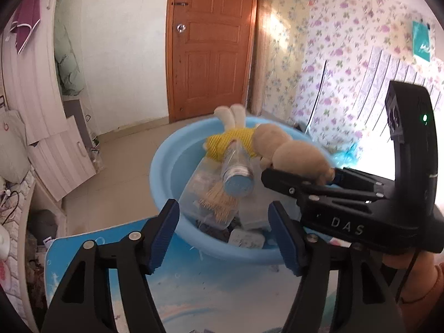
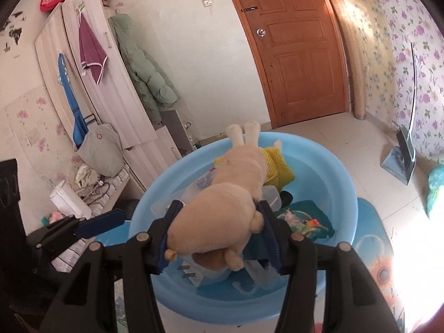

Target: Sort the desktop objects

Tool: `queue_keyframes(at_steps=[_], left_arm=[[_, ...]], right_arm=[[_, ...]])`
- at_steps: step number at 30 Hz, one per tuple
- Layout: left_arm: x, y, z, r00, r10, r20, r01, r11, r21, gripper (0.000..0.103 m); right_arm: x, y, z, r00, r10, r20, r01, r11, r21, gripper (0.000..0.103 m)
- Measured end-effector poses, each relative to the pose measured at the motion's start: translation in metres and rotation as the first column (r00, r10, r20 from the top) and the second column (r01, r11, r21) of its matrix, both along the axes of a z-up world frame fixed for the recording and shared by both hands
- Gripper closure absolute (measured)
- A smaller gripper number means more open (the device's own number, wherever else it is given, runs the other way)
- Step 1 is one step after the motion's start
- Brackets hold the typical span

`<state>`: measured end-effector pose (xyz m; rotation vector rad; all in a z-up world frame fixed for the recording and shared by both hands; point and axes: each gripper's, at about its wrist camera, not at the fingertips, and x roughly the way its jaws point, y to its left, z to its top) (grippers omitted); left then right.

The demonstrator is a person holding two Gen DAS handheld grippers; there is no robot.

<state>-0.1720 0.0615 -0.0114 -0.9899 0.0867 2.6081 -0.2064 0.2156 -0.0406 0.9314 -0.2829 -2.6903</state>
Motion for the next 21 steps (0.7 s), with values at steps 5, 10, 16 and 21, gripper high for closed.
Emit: queue_keyframes(at_steps=[5, 10, 16, 21], left_arm=[[0.001, -0.009, -0.006, 0.999, 0.032, 0.017, -0.032, 0.999, -0.012, 0.028], [0.002, -0.021, 0.000, 0.998, 0.060, 0.023, -0.060, 0.998, 0.020, 0.012], [0.004, -0.029, -0.008, 0.987, 0.123, 0.107, -0.122, 0.992, -0.022, 0.007], [0.015, -0.030, -0.026, 0.965, 0.158, 0.208, -0.144, 0.986, -0.081, 0.007]], right_arm=[[-0.007, -0.011, -0.015, 0.998, -0.001, 0.059, -0.003, 0.998, 0.058, 0.049], [0.002, -0.006, -0.008, 0.997, 0.006, 0.073, -0.009, 0.999, 0.041, 0.047], [0.032, -0.001, 0.019, 0.997, -0.046, 0.056, 0.041, 0.995, 0.092, 0.040], [0.056, -0.003, 0.037, 0.995, -0.083, 0.058, 0.072, 0.983, 0.172, 0.037]])
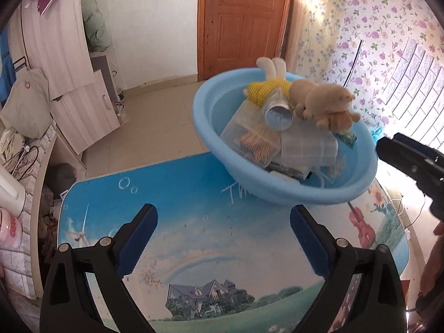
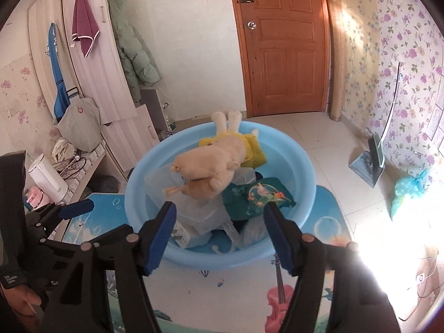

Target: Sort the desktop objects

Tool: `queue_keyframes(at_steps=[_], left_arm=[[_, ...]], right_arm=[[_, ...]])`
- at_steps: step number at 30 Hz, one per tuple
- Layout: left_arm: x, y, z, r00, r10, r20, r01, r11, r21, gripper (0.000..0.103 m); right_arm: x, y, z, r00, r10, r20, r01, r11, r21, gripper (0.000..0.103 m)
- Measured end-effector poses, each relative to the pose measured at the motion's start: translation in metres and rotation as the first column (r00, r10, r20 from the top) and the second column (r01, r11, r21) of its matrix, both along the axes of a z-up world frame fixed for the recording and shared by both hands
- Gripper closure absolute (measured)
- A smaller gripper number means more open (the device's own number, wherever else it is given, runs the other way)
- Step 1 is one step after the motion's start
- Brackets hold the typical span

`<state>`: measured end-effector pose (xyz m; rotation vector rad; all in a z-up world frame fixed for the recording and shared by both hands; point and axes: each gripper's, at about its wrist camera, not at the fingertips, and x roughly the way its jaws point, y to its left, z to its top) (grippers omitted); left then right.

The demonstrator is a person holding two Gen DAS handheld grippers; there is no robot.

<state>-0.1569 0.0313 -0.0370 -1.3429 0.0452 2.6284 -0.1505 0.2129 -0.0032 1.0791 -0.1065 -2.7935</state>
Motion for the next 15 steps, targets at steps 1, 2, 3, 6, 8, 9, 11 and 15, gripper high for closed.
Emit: queue_keyframes(at_steps=[1, 2, 3, 6, 8, 9, 11, 15], left_arm=[[0.003, 0.000, -0.003, 1.000, 0.006, 0.015, -0.006, 1.000, -0.011, 0.007], [0.006, 0.000, -0.005, 1.000, 0.009, 0.026, -0.008, 1.000, -0.017, 0.007], [0.010, -0.001, -0.007, 0.999, 0.012, 0.036, -0.011, 1.000, -0.017, 0.007], [0.021, -0.005, -0.005, 0.998, 0.034, 0.047, -0.034, 0.999, -0.003, 0.007], [0.027, -0.007, 0.000, 0.998, 0.045, 0.045, -0.045, 0.999, 0.008, 0.007], [0.030, -0.009, 0.004, 0.998, 0.051, 0.037, -0.052, 0.999, 0.011, 0.006], [0.038, -0.012, 0.014, 0.998, 0.062, 0.006, -0.062, 0.998, 0.015, 0.000], [0.058, -0.016, 0.040, 0.994, 0.068, -0.088, -0.069, 0.998, -0.004, 0.000]], right_arm=[[0.005, -0.001, 0.003, 1.000, -0.005, -0.002, 0.005, 1.000, 0.012, 0.036], [0.009, -0.003, 0.006, 1.000, -0.011, -0.003, 0.011, 1.000, 0.021, 0.036], [0.014, -0.004, 0.009, 1.000, -0.015, -0.004, 0.015, 0.999, 0.033, 0.036], [0.031, -0.008, 0.018, 1.000, -0.015, -0.022, 0.016, 0.998, 0.054, 0.036], [0.040, -0.013, 0.023, 0.999, -0.017, -0.036, 0.020, 0.997, 0.078, 0.036], [0.043, -0.016, 0.025, 0.999, -0.019, -0.043, 0.022, 0.996, 0.087, 0.036], [0.052, -0.020, 0.029, 0.998, -0.017, -0.062, 0.022, 0.995, 0.093, 0.036], [0.065, -0.024, 0.033, 0.996, 0.013, -0.089, -0.008, 0.999, 0.053, 0.036]])
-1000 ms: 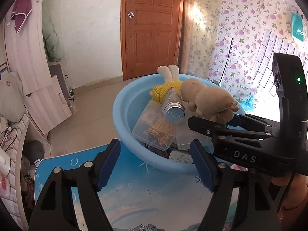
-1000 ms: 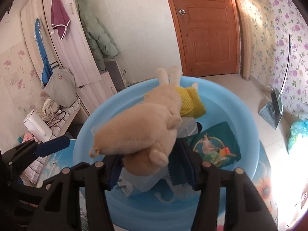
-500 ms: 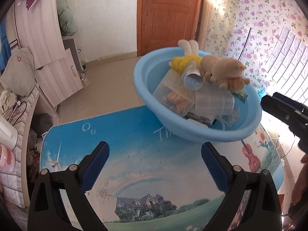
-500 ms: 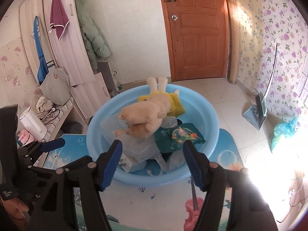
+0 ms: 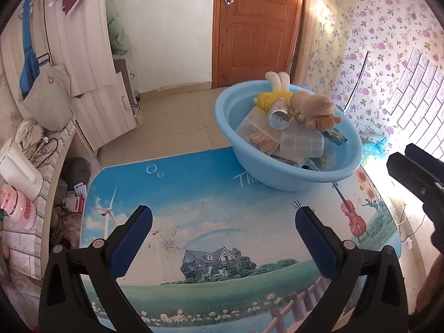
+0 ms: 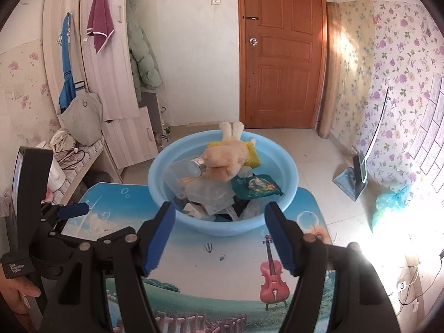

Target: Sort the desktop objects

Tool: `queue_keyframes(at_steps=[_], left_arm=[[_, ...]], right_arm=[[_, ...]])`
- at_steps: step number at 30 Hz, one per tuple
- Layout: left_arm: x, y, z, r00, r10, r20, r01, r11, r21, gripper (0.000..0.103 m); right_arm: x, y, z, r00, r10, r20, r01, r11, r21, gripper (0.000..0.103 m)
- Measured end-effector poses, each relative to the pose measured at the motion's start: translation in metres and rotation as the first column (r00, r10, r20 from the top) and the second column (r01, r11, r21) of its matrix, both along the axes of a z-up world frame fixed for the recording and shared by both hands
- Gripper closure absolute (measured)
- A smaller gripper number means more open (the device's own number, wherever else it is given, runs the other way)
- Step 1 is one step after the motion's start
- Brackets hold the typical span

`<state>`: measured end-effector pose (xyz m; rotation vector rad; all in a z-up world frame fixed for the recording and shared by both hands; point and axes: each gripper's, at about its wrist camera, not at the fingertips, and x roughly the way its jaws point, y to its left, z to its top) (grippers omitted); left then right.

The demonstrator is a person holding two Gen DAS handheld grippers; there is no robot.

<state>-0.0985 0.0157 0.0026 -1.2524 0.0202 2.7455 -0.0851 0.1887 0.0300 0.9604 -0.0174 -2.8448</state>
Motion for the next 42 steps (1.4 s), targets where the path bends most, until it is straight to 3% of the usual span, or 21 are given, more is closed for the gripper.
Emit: queue_keyframes(at_steps=[3, 5, 8, 11, 13, 15, 18, 24, 42], left_arm=[[0.022, -0.001, 0.014, 0.996, -0.008, -0.091, 0.006, 1.000, -0.022, 0.000], [0.038, -0.004, 0.021, 0.987, -0.024, -0.159, 0.026, 1.000, 0.010, 0.000], [0.053, -0.004, 0.021, 0.979, -0.038, -0.200, 0.043, 0.999, 0.020, 0.000], [0.055, -0.008, 0.017, 0.979, -0.039, -0.200, 0.046, 0.999, 0.029, 0.000], [0.054, -0.013, 0.015, 0.980, -0.008, -0.199, 0.017, 0.999, 0.043, 0.000], [0.053, -0.015, 0.014, 0.980, 0.017, -0.196, -0.009, 0.999, 0.041, 0.000], [0.050, -0.015, 0.008, 0.983, 0.037, -0.183, -0.036, 0.999, 0.006, 0.000], [0.042, -0.021, -0.012, 0.995, 0.041, -0.095, -0.037, 0.998, 0.043, 0.000], [0.045, -0.013, -0.014, 0.994, -0.011, -0.109, 0.015, 0.999, 0.037, 0.000]], right_arm=[[0.004, -0.002, 0.000, 1.000, -0.019, 0.006, 0.019, 1.000, -0.022, 0.034], [0.007, -0.001, -0.001, 1.000, -0.017, -0.002, 0.017, 0.998, -0.059, 0.032], [0.009, 0.001, -0.002, 1.000, 0.005, -0.013, -0.007, 0.995, -0.097, 0.025], [0.007, 0.001, -0.004, 1.000, 0.002, -0.021, -0.004, 0.995, -0.100, 0.022], [0.008, 0.000, -0.004, 0.999, 0.003, -0.050, -0.008, 0.995, -0.097, 0.007], [0.012, -0.004, -0.003, 0.995, -0.002, -0.099, -0.003, 0.999, -0.041, 0.000], [0.015, -0.010, -0.005, 0.992, -0.015, -0.122, 0.020, 0.999, 0.040, 0.000], [0.013, -0.006, -0.018, 0.996, -0.047, -0.070, 0.048, 0.999, 0.011, 0.000], [0.012, -0.020, -0.029, 0.999, -0.004, -0.046, 0.005, 1.000, 0.024, 0.000]])
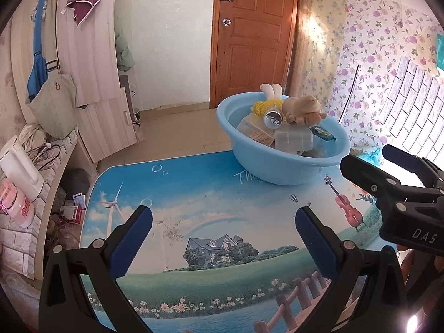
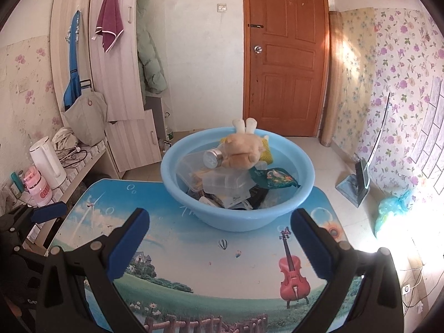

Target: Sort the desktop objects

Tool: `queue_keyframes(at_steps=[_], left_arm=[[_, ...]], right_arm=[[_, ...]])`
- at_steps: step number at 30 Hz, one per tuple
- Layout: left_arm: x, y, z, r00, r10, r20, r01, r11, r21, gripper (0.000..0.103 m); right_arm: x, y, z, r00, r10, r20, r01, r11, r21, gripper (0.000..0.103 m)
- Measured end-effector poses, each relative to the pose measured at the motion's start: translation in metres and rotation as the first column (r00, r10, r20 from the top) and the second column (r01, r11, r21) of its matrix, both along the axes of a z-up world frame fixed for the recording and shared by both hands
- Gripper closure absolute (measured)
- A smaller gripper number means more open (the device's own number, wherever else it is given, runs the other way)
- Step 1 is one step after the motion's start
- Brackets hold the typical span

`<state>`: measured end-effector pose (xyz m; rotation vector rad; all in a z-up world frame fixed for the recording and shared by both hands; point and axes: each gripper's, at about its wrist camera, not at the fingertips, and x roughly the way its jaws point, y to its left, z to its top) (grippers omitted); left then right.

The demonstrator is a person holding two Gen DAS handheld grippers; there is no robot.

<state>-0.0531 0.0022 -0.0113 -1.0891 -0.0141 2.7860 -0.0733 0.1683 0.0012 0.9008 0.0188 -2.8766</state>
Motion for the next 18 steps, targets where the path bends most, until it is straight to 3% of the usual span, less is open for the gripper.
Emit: queue_keyframes(at_steps=[18], left_arm=[[0.005, 0.014, 0.004, 1.000, -0.029, -0.005, 0.028, 0.999, -0.031, 0.000]], right_arm=[[0.005, 0.016, -0.002, 1.000, -0.019, 0.004, 0.019, 0.999, -0.038, 0.000]])
